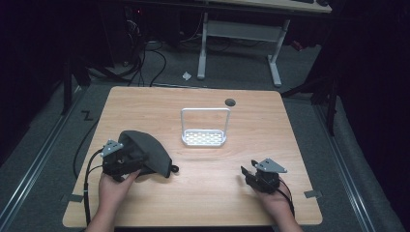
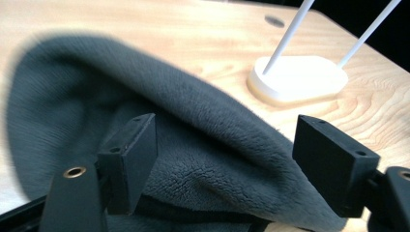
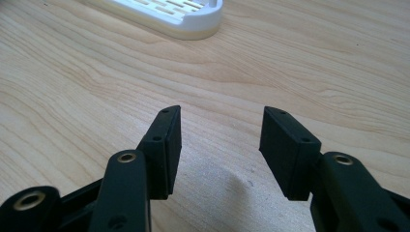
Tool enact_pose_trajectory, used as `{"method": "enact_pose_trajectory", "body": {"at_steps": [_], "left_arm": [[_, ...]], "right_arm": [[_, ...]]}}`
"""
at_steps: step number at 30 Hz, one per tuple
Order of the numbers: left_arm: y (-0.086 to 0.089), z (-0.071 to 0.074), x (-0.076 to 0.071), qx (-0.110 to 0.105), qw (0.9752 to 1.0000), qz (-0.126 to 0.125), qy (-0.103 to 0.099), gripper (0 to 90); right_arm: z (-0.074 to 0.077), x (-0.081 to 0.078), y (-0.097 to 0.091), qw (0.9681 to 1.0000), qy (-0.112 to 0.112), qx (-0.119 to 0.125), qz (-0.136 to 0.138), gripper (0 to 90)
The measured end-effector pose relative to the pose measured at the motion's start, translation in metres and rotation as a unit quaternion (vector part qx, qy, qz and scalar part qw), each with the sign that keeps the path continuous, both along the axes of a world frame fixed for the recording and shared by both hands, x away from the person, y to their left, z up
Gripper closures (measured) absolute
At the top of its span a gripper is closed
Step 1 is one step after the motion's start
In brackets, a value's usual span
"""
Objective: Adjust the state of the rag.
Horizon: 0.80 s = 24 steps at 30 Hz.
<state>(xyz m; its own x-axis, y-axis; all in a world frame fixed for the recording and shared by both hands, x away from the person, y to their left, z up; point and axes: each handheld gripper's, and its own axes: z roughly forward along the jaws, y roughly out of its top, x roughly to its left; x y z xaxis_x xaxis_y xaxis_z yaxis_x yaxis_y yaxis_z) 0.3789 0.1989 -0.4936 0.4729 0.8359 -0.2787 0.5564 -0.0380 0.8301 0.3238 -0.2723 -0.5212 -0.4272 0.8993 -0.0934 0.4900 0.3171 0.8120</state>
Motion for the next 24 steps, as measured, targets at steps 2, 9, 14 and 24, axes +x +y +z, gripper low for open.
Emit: {"method": "enact_pose_trajectory", "body": {"at_steps": [2, 9, 14, 24], "left_arm": [[-0.004, -0.007, 0.004, 0.013, 0.9997, -0.006, 0.02, 22.5], [-0.022, -0.032, 0.004, 0.136, 0.9902, -0.017, 0.027, 51.7], [-0.022, -0.032, 0.001, 0.145, 0.989, -0.019, 0.022, 66.8], [-0.037, -0.03, -0.016, 0.125, 0.9888, -0.076, 0.03, 71.3]], "right_arm": [[0.0, 0.0, 0.0, 1.0, 0.0, 0.001, 0.0, 50.4], [-0.001, 0.001, 0.0, 1.0, 0.003, 0.0, -0.001, 50.2], [-0.001, 0.0, 0.003, 1.0, 0.002, -0.003, 0.002, 50.1], [-0.001, 0.0, 0.001, 1.0, 0.001, -0.001, 0.005, 50.0]]}}
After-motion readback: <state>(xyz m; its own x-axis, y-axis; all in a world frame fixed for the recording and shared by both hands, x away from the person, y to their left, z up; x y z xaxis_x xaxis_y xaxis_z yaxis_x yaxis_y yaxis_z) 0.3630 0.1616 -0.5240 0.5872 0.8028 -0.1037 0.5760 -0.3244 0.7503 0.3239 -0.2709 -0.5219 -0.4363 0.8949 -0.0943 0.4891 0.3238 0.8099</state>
